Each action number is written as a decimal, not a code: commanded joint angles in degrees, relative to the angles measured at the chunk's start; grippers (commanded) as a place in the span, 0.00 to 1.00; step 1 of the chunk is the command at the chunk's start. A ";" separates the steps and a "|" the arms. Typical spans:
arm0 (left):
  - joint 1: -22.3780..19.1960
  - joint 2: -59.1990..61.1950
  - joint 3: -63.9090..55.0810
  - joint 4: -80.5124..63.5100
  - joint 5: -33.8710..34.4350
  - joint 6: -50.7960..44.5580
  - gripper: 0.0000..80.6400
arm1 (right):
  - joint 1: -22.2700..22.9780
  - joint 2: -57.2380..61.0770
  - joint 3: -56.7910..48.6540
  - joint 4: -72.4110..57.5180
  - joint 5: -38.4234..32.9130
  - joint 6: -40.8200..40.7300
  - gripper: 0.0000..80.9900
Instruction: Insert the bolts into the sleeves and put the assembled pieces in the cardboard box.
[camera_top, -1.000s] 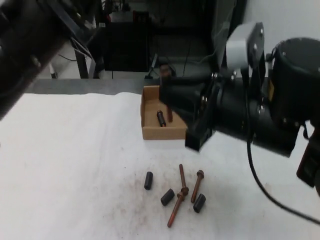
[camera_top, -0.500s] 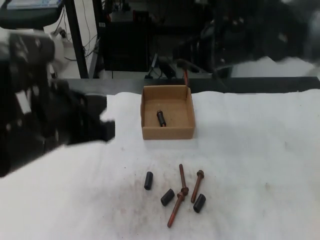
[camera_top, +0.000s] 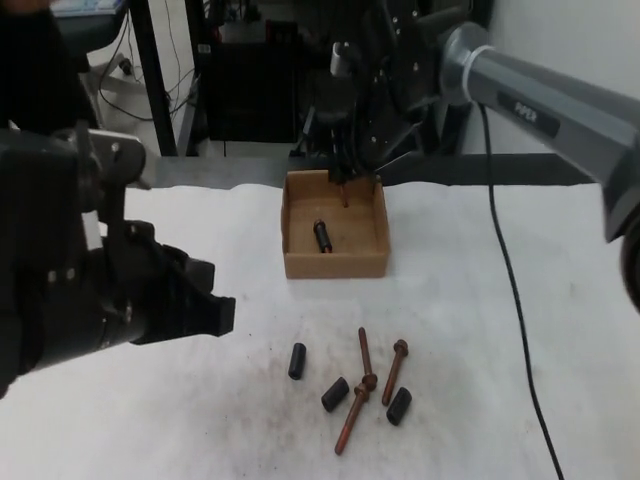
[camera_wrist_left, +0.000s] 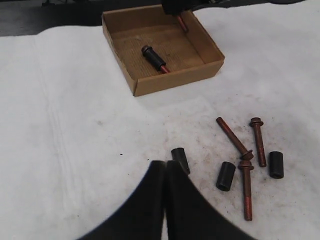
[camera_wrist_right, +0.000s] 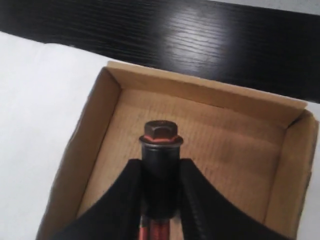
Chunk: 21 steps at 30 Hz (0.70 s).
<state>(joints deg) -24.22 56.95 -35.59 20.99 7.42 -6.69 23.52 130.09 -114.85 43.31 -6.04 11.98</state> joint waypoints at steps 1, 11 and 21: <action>0.10 1.78 -0.34 -0.24 -0.19 0.34 0.00 | -0.48 0.22 -2.11 -0.49 1.85 -0.09 0.01; 0.10 4.82 -0.34 -1.80 1.84 0.34 0.00 | -2.13 0.23 -2.32 -8.15 -3.41 -2.96 0.07; 0.10 4.82 -0.34 -3.23 4.29 0.34 0.00 | -2.26 0.23 -2.37 -8.40 -6.59 0.03 0.46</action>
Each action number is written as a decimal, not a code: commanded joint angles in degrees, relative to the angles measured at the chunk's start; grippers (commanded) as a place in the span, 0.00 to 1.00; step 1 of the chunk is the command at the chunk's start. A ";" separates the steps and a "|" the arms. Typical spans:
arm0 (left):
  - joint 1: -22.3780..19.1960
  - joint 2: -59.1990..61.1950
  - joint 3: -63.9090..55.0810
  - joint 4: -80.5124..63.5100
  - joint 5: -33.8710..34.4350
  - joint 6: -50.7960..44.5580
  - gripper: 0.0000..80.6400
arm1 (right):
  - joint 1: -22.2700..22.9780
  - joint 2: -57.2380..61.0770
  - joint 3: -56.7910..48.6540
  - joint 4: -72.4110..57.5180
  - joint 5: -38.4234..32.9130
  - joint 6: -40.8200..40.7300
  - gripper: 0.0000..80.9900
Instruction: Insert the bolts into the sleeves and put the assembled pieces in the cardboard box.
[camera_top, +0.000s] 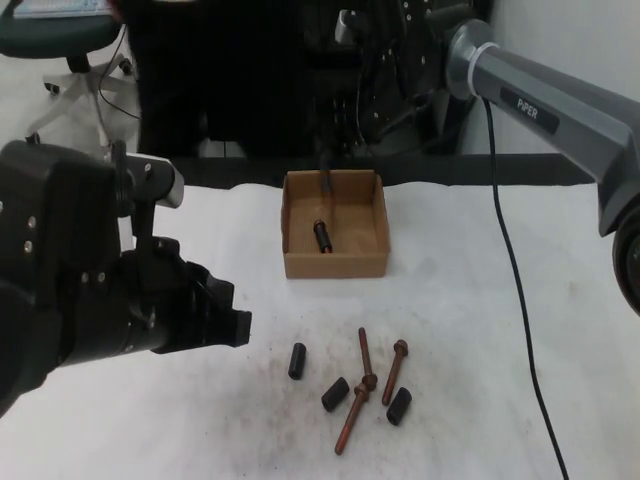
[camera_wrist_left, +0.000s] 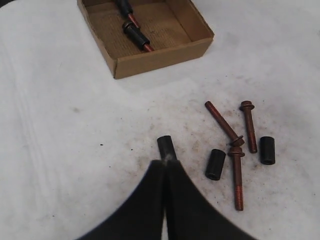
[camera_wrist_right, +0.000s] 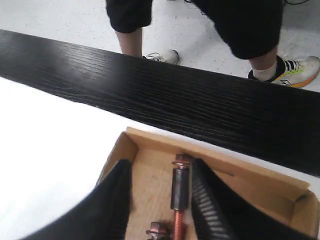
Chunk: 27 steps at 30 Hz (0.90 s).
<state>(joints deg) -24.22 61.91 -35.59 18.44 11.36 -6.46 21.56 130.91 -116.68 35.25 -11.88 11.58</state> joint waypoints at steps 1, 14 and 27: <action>0.10 -0.13 -0.34 -0.68 0.35 0.12 0.00 | -0.30 -0.59 -0.53 -0.35 -0.75 0.43 0.46; 0.10 -0.13 -0.34 -1.38 3.70 0.12 0.00 | -0.68 -5.65 -1.67 16.91 -0.47 -4.24 0.01; -0.04 2.13 -0.34 -5.80 26.55 -4.40 0.00 | -1.44 -32.27 14.32 21.51 -4.36 -7.73 0.01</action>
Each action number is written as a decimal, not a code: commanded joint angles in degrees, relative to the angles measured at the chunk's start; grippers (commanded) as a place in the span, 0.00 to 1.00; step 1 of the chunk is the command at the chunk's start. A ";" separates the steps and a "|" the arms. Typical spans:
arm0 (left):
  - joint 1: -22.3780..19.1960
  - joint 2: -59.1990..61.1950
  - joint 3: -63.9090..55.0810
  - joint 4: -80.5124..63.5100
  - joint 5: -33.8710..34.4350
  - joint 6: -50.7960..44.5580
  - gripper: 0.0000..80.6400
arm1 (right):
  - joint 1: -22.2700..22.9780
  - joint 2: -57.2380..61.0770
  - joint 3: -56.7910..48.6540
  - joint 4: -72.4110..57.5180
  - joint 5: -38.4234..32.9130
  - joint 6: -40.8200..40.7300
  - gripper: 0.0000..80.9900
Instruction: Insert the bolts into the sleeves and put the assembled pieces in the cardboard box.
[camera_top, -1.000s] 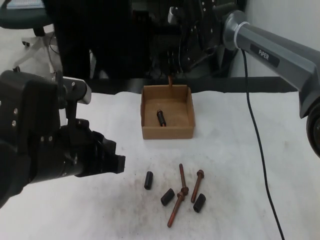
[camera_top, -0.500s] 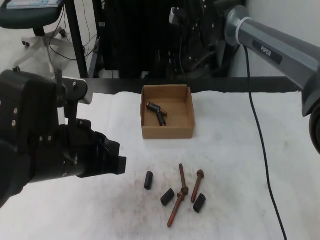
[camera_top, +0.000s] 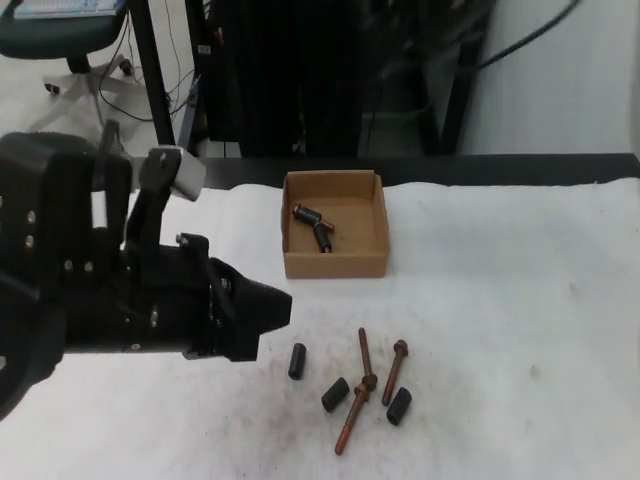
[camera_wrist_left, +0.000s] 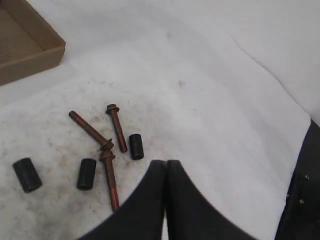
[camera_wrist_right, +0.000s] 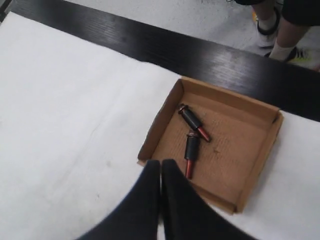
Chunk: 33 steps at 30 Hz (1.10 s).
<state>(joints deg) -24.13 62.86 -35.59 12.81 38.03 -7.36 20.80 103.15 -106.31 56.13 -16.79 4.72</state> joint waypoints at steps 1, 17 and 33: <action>-0.13 1.44 -0.34 -0.17 -0.77 -3.88 0.00 | -0.93 -7.39 7.29 0.63 0.57 -0.87 0.01; -4.82 5.12 -7.39 7.43 -19.43 4.37 0.00 | -13.97 -53.82 60.67 -5.47 1.46 1.73 0.01; -5.53 31.34 -32.25 23.21 -21.74 4.37 0.25 | -11.93 -60.12 63.55 -7.54 -3.72 1.85 0.01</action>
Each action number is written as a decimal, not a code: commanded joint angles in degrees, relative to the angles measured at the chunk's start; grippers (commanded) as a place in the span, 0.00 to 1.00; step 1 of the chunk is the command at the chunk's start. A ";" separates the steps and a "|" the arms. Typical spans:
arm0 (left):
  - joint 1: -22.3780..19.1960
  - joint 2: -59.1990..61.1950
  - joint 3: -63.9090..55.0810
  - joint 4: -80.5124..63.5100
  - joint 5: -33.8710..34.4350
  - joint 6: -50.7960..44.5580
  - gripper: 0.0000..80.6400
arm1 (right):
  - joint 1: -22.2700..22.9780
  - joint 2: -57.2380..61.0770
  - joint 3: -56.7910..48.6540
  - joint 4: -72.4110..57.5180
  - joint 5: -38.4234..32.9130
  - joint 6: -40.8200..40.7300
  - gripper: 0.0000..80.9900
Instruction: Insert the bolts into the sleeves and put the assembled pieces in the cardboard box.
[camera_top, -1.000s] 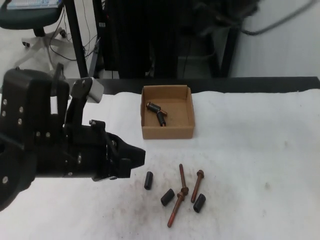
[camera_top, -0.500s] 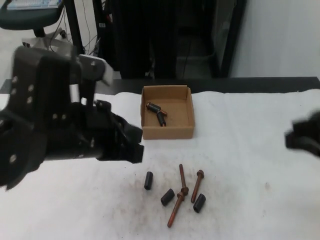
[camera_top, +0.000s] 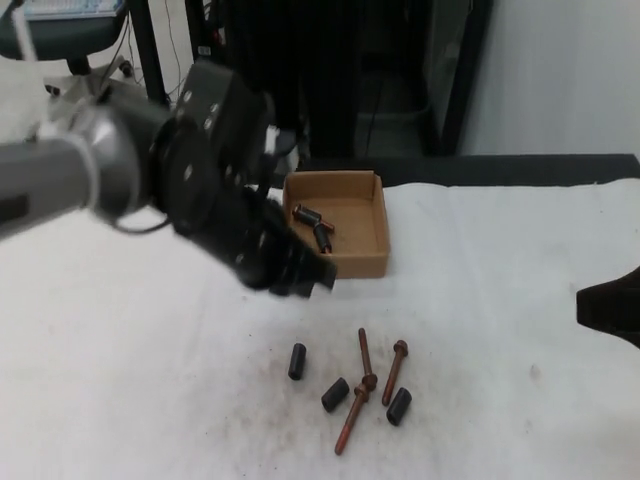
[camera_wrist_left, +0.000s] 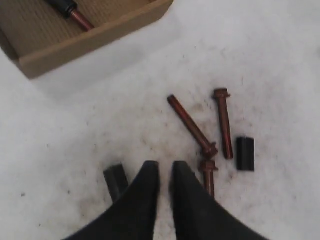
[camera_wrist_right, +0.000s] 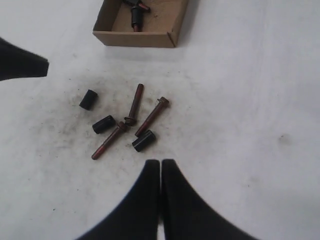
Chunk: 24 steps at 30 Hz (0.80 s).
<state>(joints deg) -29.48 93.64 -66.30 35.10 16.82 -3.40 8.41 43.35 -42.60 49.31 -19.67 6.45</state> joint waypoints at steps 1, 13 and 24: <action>-0.19 1.26 -2.52 2.36 -1.41 0.41 0.32 | 0.46 -0.32 -0.16 -0.73 -0.84 0.12 0.01; -1.14 8.92 -7.79 10.47 -16.82 -0.87 0.52 | 0.45 -2.31 -0.16 -0.73 -0.84 0.12 0.01; -6.20 11.80 -7.91 12.62 -17.45 -0.98 0.52 | 0.45 -2.31 -0.16 -0.73 -0.84 0.12 0.01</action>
<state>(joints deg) -34.88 105.55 -73.74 47.05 0.00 -3.81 8.66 41.40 -42.60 48.92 -19.68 6.45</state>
